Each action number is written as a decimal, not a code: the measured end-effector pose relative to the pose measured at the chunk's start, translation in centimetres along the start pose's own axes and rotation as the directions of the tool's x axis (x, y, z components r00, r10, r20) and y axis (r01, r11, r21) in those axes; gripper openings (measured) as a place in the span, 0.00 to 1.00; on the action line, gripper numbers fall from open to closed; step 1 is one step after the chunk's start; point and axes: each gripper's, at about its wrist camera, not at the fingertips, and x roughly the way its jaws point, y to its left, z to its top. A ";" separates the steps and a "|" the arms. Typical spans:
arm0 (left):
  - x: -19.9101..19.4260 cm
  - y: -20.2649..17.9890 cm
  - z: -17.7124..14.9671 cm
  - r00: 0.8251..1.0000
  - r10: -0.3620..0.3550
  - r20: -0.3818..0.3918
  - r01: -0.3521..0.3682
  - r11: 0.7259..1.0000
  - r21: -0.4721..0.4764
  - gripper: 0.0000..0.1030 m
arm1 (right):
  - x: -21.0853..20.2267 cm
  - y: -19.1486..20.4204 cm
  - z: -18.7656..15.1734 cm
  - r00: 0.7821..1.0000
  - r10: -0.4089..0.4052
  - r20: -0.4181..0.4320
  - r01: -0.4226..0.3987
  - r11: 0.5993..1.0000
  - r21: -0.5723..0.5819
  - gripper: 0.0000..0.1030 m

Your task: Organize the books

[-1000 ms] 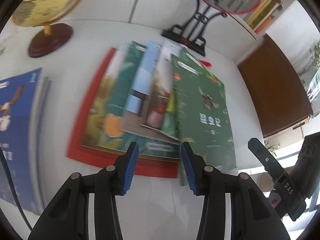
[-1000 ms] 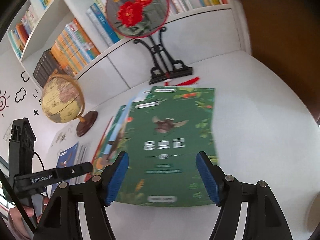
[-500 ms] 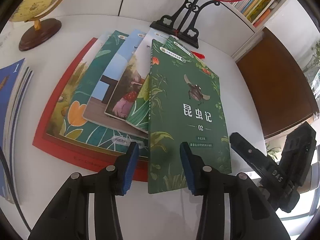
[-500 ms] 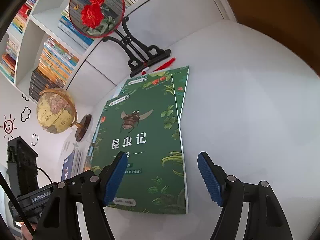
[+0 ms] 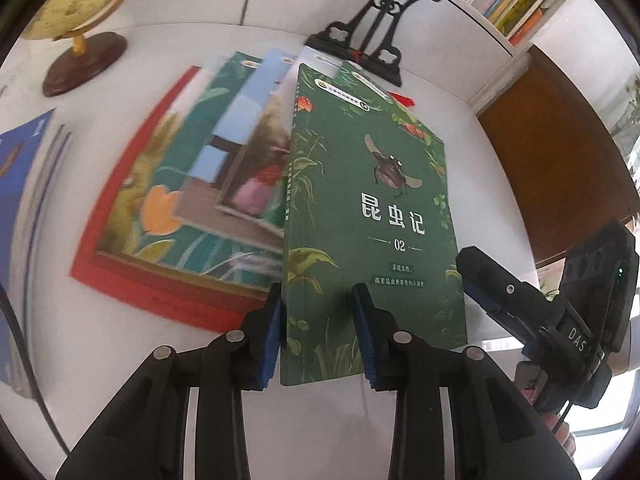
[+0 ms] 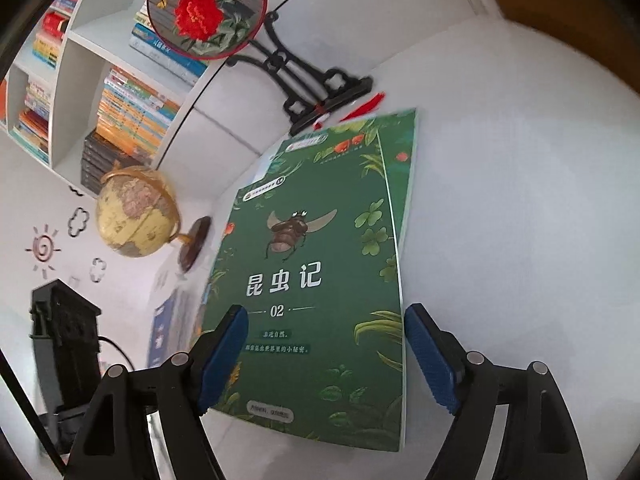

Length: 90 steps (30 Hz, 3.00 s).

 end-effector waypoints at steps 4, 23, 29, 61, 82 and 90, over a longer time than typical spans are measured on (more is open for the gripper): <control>-0.8 1.6 -0.9 1.000 0.001 0.001 -0.001 0.999 -0.039 0.30 | 0.5 1.7 -0.9 0.999 0.044 -0.027 -0.044 0.998 -0.032 0.85; 0.1 4.1 0.0 0.999 -0.027 -0.019 0.025 0.996 -0.080 0.35 | 0.5 1.5 -2.4 0.991 0.083 -0.105 -0.086 0.996 -0.024 0.76; -0.4 4.7 -0.1 0.999 -0.037 -0.018 0.035 0.996 -0.087 0.36 | 0.2 1.2 -3.9 0.974 0.134 -0.185 -0.142 0.989 -0.031 0.57; -2.3 4.9 0.8 0.999 -0.053 0.005 0.053 0.998 0.017 0.35 | -1.5 8.4 -5.3 0.998 -0.017 0.064 0.038 0.937 -0.347 0.11; -8.3 7.9 1.6 0.991 -0.103 0.091 0.099 0.994 0.047 0.35 | -1.7 15.7 -5.9 0.993 -0.021 0.113 0.068 0.902 -0.427 0.13; -11.9 11.1 1.5 0.983 -0.095 0.160 0.092 0.995 0.028 0.35 | -0.7 19.0 -6.4 0.993 0.012 0.117 0.042 0.892 -0.450 0.13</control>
